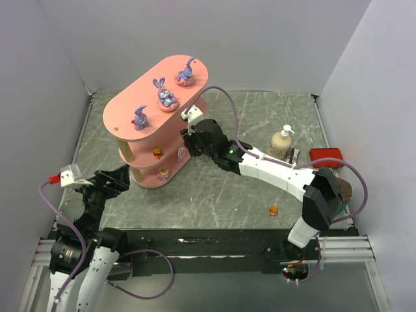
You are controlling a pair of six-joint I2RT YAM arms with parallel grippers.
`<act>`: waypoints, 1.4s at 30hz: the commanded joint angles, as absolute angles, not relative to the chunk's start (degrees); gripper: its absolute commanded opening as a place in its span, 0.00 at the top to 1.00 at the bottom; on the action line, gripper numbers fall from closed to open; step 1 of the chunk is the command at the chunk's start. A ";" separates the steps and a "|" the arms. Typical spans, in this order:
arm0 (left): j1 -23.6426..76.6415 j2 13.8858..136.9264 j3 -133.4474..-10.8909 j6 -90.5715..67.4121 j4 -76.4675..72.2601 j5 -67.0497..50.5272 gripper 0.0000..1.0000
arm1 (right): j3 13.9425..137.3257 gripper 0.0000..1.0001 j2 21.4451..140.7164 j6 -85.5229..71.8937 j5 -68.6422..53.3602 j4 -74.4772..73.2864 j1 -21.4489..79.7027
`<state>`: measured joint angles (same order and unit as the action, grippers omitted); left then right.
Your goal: Place and organize the plastic toys onto the shelf
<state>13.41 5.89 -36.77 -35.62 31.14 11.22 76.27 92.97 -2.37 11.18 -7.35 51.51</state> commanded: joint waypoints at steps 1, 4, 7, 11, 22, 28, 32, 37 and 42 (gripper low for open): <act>13.01 6.15 -37.88 -35.24 29.71 10.28 0.04 | 80.59 1.00 94.04 -1.76 11.69 -6.15 51.77; 13.01 6.15 -37.88 -35.24 29.71 10.37 0.04 | 81.73 1.00 95.35 -2.37 11.51 -5.19 51.94; 13.01 6.07 -37.88 -35.33 29.79 10.37 0.04 | 83.14 0.99 97.11 -2.72 11.25 -4.58 51.85; 13.01 6.15 -37.88 -35.33 29.79 10.37 0.04 | 83.85 0.99 98.70 -2.99 11.07 -3.25 52.21; 13.01 5.98 -37.88 -35.33 29.79 10.37 0.04 | 82.18 0.99 100.28 -1.76 13.09 1.93 53.88; 13.09 6.06 -37.88 -35.33 29.79 10.37 0.04 | 80.25 0.96 100.19 -0.97 14.68 6.15 54.84; 13.01 6.06 -37.88 -35.33 29.79 10.37 0.04 | 79.37 0.95 100.28 -0.97 15.99 8.00 55.11; 13.09 6.06 -37.88 -35.33 29.80 10.37 0.04 | 78.84 0.95 100.46 -1.14 17.22 8.96 55.46; 13.01 6.15 -37.88 -35.33 29.79 10.37 0.04 | 77.52 0.94 99.76 -1.58 18.45 9.58 55.90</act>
